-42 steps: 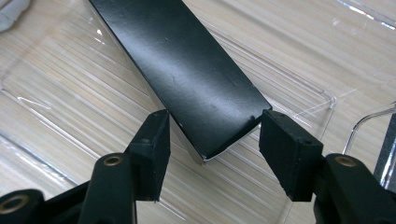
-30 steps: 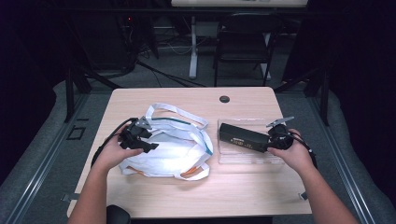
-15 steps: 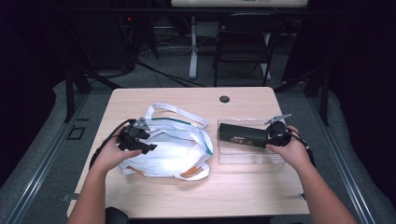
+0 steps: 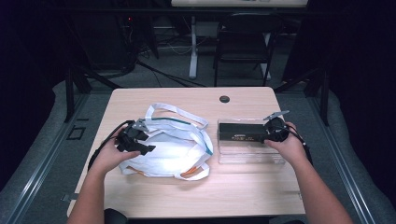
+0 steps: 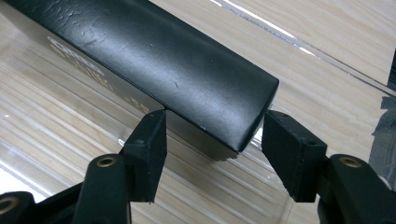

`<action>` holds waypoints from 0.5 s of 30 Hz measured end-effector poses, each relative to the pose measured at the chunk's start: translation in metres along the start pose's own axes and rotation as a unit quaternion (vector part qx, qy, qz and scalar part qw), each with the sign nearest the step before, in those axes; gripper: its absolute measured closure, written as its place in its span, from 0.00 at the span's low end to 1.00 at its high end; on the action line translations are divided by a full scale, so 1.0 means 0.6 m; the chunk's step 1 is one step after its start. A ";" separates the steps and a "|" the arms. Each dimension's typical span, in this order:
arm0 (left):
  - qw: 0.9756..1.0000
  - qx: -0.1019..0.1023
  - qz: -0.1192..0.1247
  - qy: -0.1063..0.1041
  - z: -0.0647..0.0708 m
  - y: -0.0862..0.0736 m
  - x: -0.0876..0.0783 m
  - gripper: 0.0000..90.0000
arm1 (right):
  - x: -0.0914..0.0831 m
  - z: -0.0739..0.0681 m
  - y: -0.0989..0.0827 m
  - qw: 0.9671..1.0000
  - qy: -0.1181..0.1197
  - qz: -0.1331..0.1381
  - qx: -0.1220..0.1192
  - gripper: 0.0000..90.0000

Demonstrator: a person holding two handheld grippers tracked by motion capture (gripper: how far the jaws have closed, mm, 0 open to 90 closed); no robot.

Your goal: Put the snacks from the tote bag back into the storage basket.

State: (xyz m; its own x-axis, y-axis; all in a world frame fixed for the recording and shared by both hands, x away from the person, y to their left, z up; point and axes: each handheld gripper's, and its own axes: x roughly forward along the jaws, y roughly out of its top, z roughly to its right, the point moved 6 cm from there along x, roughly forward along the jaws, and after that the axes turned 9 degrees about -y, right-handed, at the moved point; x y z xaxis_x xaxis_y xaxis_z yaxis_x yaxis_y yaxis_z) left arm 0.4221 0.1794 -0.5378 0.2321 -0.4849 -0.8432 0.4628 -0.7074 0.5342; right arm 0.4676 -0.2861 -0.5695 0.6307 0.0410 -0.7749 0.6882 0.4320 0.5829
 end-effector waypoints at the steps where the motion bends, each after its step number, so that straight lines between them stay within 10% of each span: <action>1: 1.000 0.000 0.000 0.000 0.000 0.000 0.000 0.50 | 0.001 0.000 0.001 1.000 0.000 0.000 -0.002 0.45; 15: 1.000 -0.003 0.001 0.003 -0.001 -0.006 -0.005 0.50 | 0.008 0.001 0.007 1.000 -0.006 0.006 0.006 0.44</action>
State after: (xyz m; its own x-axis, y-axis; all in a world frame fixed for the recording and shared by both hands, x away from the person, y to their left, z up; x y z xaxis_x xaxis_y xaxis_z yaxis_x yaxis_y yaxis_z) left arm 0.4204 0.1839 -0.5376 0.2378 -0.4826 -0.8429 0.4681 -0.7035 0.5348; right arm 0.4736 -0.2846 -0.5706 0.6425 0.0352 -0.7655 0.6850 0.4215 0.5943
